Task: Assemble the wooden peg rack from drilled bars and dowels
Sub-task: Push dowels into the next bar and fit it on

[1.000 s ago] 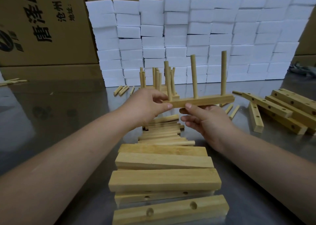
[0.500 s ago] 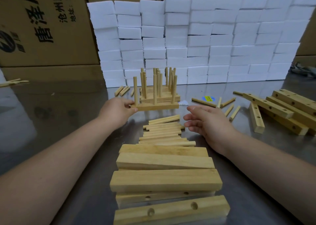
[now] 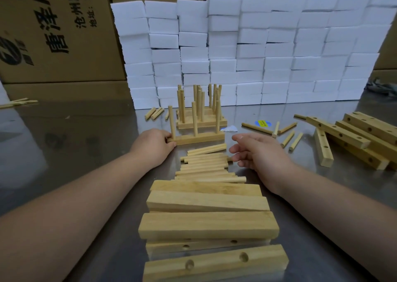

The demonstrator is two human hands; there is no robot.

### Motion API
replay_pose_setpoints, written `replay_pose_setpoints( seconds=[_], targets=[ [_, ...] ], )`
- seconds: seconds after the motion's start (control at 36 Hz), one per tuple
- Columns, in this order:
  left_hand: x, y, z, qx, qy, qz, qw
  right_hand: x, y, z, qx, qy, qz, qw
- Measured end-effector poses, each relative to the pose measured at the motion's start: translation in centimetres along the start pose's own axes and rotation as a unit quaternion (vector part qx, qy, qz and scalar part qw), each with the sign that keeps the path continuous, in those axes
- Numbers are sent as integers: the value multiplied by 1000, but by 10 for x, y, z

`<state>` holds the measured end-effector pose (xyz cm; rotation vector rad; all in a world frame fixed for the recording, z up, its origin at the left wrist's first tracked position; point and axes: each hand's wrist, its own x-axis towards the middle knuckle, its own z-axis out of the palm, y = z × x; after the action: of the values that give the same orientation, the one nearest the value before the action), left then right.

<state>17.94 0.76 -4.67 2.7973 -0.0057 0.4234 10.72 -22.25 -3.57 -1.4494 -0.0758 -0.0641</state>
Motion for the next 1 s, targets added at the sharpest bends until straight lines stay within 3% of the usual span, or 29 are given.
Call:
replay_pose_setpoints(
  seconds=[1.0],
  targets=[
    [60, 5, 23, -11, -1, 3, 1000, 0, 1, 4, -56, 5, 9, 998]
  ],
)
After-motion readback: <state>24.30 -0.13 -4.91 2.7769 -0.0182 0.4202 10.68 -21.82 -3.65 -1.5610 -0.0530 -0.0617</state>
